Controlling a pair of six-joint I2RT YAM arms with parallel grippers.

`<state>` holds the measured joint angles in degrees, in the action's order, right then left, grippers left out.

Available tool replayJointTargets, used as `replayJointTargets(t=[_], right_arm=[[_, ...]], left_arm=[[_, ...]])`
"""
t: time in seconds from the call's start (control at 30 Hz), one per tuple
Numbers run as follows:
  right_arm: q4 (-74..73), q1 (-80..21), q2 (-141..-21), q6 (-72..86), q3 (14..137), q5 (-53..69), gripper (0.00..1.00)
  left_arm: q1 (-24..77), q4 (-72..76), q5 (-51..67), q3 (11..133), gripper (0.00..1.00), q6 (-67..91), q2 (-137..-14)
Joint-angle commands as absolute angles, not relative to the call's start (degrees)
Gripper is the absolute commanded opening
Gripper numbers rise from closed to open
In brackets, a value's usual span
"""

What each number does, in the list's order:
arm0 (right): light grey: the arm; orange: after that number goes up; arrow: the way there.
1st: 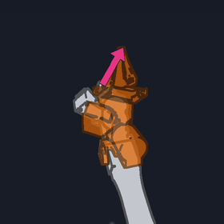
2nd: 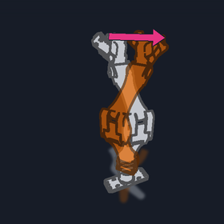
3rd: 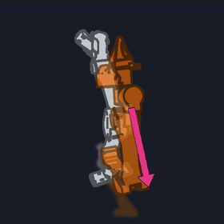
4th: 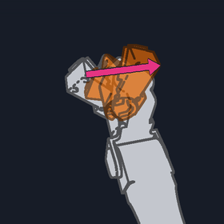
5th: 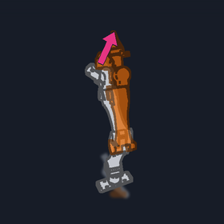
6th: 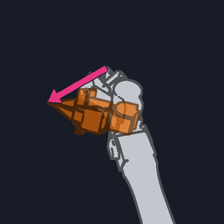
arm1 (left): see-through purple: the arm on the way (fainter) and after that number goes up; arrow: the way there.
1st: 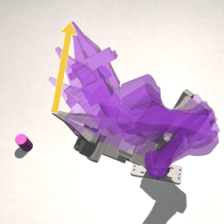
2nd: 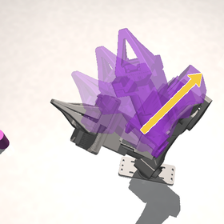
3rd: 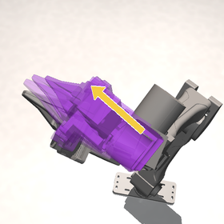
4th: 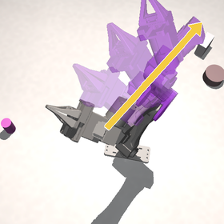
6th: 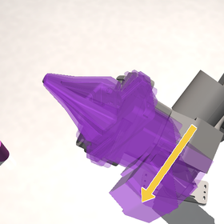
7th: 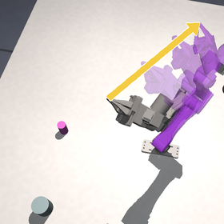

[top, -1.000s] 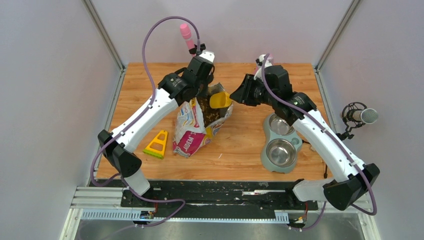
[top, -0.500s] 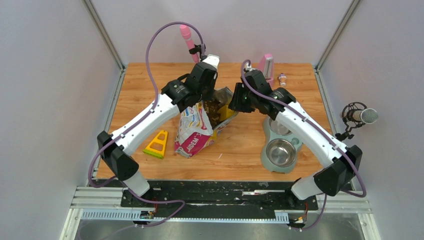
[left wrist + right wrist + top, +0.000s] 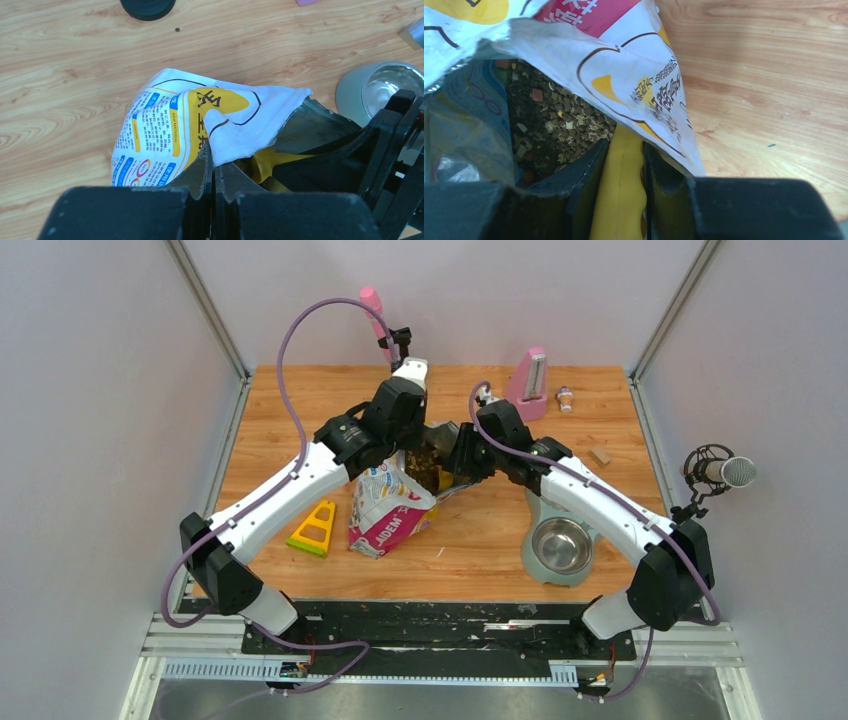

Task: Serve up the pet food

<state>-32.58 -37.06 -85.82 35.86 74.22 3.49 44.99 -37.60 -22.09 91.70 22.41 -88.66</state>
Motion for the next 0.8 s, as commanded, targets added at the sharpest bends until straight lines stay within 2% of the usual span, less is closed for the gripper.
replayJointTargets(t=[0.0,0.13,0.3,0.77], right_arm=[[-19.3,-37.1,-82.1,42.4,65.9,13.5,0.0],[-7.3,-35.3,-77.1,48.5,58.7,20.4,0.0],[2.1,-34.0,-71.7,54.5,51.8,23.3,0.0],[10.4,-32.4,-60.8,62.8,41.6,19.0,0.0]], left_arm=[[45.4,-34.3,-22.9,90.0,0.0,24.5,-80.9],[45.4,-34.5,-24.4,87.8,0.0,24.6,-78.9],[45.4,-34.9,-26.1,85.4,0.0,24.2,-75.6],[45.3,-35.0,-29.8,81.7,0.0,24.3,-72.1]])
